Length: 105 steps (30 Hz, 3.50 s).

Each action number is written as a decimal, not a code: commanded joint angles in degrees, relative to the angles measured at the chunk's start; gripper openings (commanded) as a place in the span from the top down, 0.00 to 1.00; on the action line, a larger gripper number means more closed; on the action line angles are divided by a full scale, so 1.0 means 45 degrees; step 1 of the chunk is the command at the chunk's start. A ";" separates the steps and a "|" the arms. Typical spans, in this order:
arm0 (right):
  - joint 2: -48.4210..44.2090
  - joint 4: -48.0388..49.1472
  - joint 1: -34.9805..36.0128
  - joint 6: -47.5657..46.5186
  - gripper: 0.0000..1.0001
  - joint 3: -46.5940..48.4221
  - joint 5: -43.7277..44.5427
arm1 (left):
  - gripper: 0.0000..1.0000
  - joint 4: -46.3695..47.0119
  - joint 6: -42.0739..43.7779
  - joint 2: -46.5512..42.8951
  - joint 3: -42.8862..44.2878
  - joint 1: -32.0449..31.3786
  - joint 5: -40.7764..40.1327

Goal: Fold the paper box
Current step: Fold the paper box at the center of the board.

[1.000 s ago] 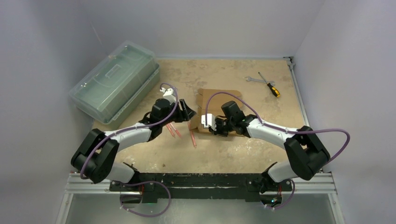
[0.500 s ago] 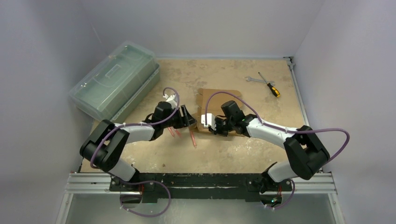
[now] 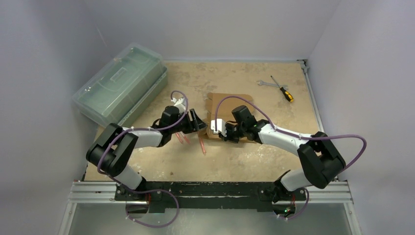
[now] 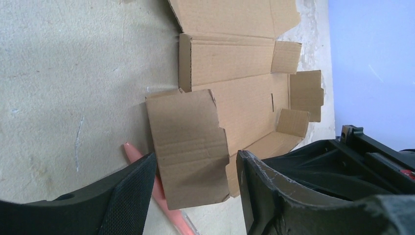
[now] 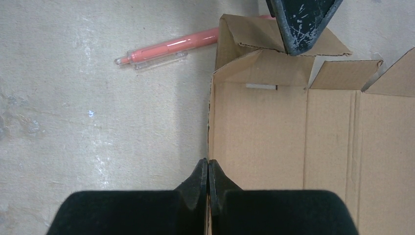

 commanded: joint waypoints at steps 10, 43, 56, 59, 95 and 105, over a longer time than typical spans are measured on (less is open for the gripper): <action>-0.0027 -0.0093 -0.0097 -0.0010 1.00 0.0439 -0.0326 | 0.39 0.0059 -0.0005 -0.0247 0.0301 0.0152 -0.0087; -0.2384 -0.1271 -0.4765 0.2446 0.19 0.2323 -0.4431 | 0.39 0.0212 0.0059 0.0078 0.1023 0.0315 0.0036; 0.1359 0.6063 -0.9147 1.4882 0.11 0.2142 -0.1934 | 0.36 -0.0727 0.0602 -0.3211 0.0105 0.0587 -0.1048; 0.3737 0.5399 -0.9289 1.5525 0.15 0.3455 -0.2402 | 0.36 -0.0717 0.0328 -0.4590 -0.0753 0.0886 -0.1277; 0.6439 1.3572 -0.9657 2.1188 1.00 0.1622 -0.6803 | 0.24 0.0435 -0.0839 -0.5690 -0.3325 0.1213 0.1075; 0.5227 2.0638 -1.0038 2.2972 1.00 -0.0737 -0.6814 | 0.25 0.1726 -0.0663 -0.5332 -0.3821 0.1194 0.1125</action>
